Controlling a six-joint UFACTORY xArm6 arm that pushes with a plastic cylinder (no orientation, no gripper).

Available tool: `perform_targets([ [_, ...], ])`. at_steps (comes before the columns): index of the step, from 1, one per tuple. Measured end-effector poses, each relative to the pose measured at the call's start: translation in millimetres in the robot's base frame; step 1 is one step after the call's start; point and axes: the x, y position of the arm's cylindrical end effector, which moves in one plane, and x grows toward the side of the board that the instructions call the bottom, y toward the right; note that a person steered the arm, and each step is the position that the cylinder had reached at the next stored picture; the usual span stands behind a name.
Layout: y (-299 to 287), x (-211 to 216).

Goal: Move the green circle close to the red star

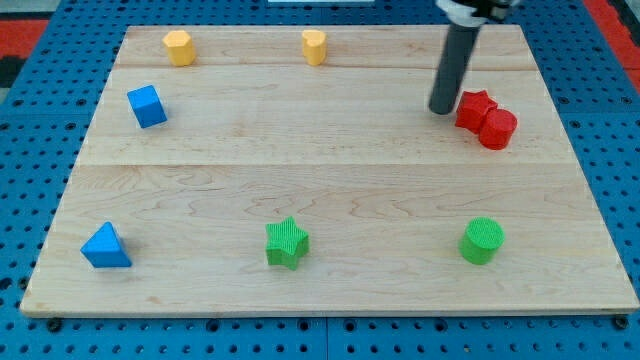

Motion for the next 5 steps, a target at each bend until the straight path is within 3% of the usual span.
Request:
perform_targets([
  [1,3,93],
  [2,56,129],
  [3,83,132],
  [5,104,209],
])
